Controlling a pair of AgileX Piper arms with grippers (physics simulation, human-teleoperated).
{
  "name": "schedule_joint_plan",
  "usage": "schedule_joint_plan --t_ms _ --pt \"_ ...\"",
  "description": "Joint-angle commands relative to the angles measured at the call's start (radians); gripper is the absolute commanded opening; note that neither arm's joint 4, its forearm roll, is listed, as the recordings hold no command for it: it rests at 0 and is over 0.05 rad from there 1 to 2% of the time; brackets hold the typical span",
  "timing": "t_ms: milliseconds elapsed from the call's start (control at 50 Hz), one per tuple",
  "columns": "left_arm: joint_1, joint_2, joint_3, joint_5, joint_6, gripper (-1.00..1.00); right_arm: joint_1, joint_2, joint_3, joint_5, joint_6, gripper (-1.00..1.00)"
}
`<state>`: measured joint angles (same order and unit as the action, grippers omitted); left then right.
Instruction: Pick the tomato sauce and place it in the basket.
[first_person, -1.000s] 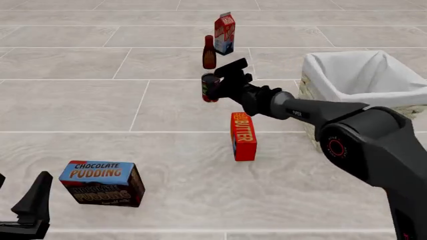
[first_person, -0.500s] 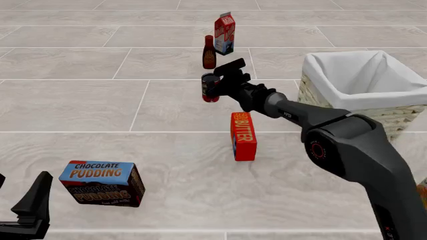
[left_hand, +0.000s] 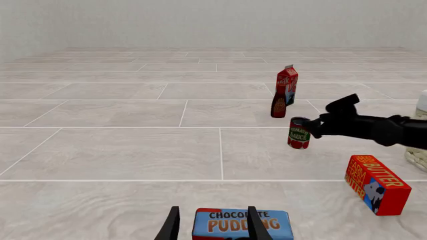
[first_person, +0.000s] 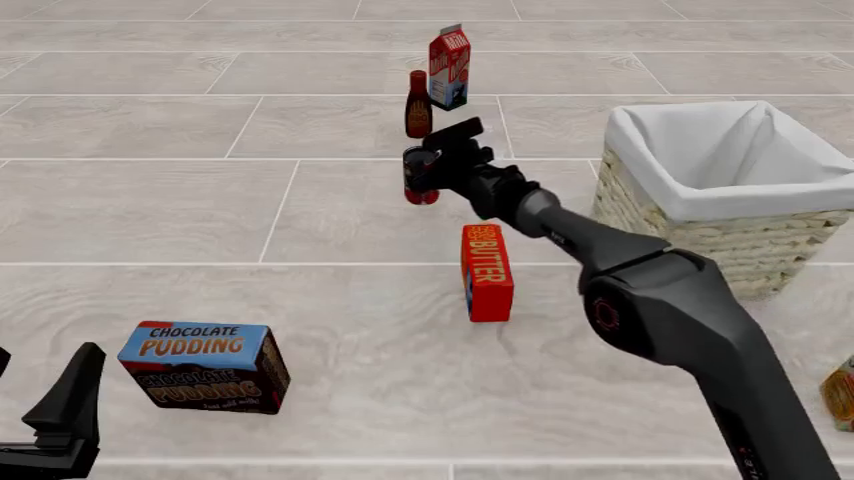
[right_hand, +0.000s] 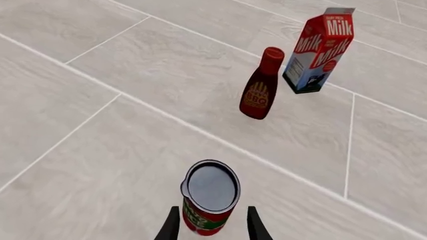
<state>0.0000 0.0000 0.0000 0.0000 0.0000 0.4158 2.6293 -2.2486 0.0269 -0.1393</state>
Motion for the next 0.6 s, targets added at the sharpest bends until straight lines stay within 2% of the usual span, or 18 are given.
schedule_joint_plan --t_ms 20,220,480,600 --pt "0.0 0.0 0.0 0.0 0.0 1.0 0.0 0.07 -0.116 0.054 0.004 1.0" --pt "0.0 0.0 0.0 0.0 0.0 1.0 0.0 0.147 -0.251 0.123 0.01 1.0" --pt "0.0 0.0 0.0 0.0 0.0 1.0 -0.004 0.303 -0.543 0.273 0.011 1.0" --pt "0.0 0.0 0.0 0.0 0.0 1.0 -0.004 0.325 -0.577 0.29 0.009 1.0"
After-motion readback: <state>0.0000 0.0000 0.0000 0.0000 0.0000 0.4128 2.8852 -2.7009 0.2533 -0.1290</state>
